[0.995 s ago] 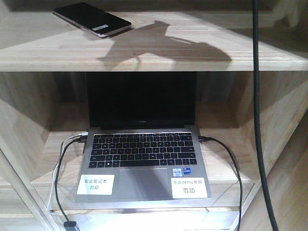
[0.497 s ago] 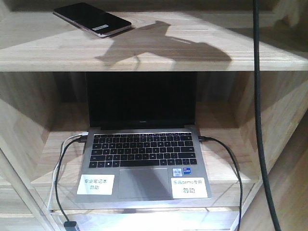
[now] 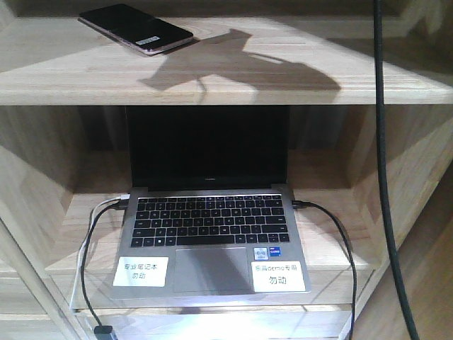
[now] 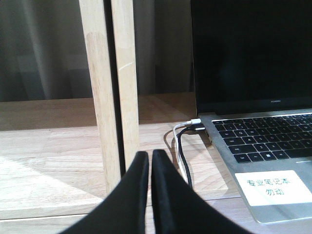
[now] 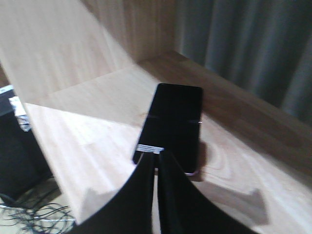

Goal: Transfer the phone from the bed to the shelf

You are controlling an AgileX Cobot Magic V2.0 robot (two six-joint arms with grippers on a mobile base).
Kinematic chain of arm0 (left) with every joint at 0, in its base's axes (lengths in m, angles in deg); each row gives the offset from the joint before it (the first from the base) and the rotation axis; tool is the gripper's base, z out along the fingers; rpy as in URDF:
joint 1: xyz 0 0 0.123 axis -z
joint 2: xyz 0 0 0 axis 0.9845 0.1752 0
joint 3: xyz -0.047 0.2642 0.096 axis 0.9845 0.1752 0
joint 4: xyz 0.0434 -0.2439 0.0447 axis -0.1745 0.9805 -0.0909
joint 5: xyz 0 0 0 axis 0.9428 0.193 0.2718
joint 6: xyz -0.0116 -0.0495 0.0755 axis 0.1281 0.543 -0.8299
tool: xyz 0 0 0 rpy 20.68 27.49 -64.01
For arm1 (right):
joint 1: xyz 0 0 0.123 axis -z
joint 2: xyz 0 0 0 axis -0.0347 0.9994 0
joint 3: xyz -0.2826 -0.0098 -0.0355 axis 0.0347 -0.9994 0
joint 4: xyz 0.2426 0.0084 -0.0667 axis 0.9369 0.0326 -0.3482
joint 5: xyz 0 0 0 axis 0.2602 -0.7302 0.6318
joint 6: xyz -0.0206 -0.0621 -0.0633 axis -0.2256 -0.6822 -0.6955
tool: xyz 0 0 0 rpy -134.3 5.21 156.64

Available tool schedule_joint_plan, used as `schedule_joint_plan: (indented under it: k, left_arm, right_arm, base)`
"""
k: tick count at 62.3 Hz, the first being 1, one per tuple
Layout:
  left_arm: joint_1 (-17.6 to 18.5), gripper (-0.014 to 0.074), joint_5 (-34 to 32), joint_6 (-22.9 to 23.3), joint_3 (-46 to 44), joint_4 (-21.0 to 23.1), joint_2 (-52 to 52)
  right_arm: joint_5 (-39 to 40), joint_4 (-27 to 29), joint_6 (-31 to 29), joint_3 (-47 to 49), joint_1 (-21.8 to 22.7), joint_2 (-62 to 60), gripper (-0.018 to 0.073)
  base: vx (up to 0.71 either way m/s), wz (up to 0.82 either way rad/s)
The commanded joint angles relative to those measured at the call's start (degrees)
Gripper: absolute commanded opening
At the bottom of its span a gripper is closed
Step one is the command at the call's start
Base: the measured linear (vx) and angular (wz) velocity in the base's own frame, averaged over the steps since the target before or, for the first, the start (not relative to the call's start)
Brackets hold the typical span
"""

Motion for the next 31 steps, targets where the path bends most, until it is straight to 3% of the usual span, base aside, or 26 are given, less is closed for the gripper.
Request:
schedule_joint_plan:
  k: [1, 31]
  left_arm:
    - [0.0, 0.0001, -4.1, 0.2, 0.1, 0.5, -0.3]
    - [0.0, 0.0001, -4.1, 0.2, 0.1, 0.5, -0.3]
  right_arm:
    - [4.2, 0.9, -0.2, 1.8, 0.2, -2.7, -0.0004]
    - [6.8, 0.8, -1.0, 1.8, 0.2, -3.3, -0.0004]
  base:
    - [0.0, 0.0]
    - [0.0, 0.0]
